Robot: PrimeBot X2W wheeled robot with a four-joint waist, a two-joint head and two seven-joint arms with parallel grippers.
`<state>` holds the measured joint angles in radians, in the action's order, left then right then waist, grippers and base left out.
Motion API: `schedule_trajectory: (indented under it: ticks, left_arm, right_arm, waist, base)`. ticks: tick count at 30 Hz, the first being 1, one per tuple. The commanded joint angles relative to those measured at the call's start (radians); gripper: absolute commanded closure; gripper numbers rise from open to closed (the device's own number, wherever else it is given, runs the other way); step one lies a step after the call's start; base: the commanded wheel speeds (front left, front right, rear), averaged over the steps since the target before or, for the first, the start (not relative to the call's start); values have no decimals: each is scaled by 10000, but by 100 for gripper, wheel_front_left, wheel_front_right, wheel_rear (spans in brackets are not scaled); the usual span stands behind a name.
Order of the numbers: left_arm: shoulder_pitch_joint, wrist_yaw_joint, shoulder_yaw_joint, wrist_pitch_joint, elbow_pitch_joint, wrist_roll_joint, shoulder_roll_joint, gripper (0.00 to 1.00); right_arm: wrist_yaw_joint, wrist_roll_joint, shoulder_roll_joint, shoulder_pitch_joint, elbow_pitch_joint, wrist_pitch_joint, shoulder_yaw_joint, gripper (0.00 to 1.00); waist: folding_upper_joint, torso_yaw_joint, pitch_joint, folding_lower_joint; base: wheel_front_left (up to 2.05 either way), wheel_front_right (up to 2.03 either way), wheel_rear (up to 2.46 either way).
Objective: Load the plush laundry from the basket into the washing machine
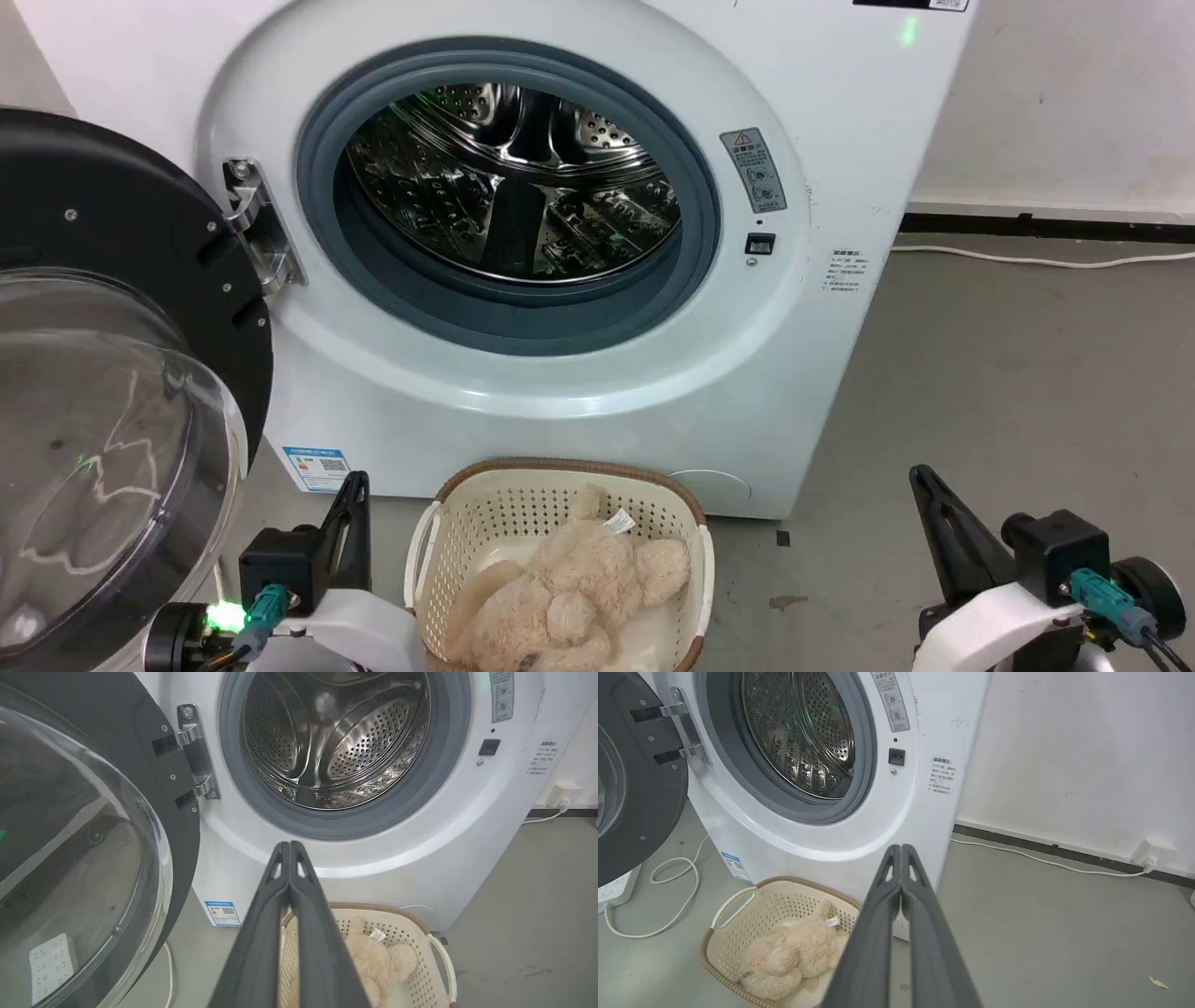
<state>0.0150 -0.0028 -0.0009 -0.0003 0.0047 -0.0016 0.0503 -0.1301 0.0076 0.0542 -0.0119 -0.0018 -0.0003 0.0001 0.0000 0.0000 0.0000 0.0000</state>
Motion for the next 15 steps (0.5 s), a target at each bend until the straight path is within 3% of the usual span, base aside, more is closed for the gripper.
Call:
schedule_trajectory:
  ticks: [1, 15]
  left_arm:
    - [-150, 28, 9, 3, -47, 16, -1, 100]
    - [-150, 28, 9, 3, -47, 16, -1, 100]
  right_arm:
    - [-6, -76, -40, 119, 18, 3, -1, 100]
    - [-6, -76, -40, 119, 18, 3, -1, 100]
  waist:
    - [0, 0, 0, 0]
    - [0, 0, 0, 0]
  base:
    - [0, 0, 0]
    - [0, 0, 0]
